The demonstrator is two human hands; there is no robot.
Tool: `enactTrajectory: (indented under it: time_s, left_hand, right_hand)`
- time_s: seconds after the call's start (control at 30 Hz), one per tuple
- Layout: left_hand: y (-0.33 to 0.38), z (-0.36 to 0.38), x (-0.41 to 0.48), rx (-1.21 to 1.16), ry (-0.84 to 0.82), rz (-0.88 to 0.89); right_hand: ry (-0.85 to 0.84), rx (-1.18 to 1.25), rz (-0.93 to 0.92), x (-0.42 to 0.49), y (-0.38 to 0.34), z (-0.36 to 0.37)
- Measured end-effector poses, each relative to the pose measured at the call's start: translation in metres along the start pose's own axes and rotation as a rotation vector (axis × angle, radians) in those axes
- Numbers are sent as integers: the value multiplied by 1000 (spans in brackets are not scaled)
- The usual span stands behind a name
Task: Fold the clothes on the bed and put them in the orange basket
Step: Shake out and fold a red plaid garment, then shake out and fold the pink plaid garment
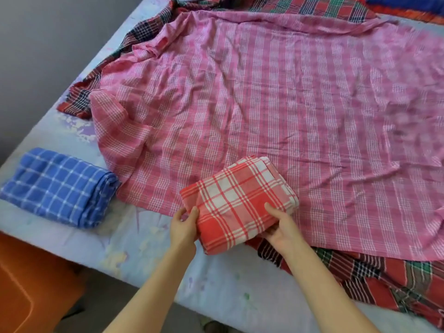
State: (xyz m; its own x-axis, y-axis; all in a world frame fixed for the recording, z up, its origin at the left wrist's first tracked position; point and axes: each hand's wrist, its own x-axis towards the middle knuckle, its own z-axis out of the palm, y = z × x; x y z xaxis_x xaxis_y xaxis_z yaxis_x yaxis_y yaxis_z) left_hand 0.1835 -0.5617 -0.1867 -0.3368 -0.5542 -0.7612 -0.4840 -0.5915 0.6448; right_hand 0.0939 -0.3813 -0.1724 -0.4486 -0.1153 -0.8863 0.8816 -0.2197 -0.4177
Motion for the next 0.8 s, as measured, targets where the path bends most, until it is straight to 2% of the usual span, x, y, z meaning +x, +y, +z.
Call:
enactTrajectory:
  time_s: [0.17, 0.27, 0.37, 0.47, 0.53, 0.7, 0.77, 0.8]
  left_hand:
    - [21, -2, 12, 87, 23, 157]
    - [38, -15, 12, 132, 10, 231]
    - [64, -61, 21, 216, -3, 288]
    - [105, -130, 35, 296, -78, 343]
    - [137, -177, 49, 359, -47, 355]
    - [217, -277, 110, 507, 130, 443]
    - [247, -309, 140, 674, 205, 500]
    - [256, -319, 153, 835, 265, 502]
  right_hand:
    - [100, 27, -114, 27, -31, 3]
    - [31, -54, -103, 20, -36, 14]
    - [-135, -280, -58, -1, -27, 39]
    - [-322, -452, 48, -22, 1, 91]
    - [-390, -531, 53, -29, 30, 136]
    - [-370, -528, -24, -28, 120, 258]
    - [-359, -463, -39, -21, 150, 301]
    - [-336, -448, -56, -16, 163, 316]
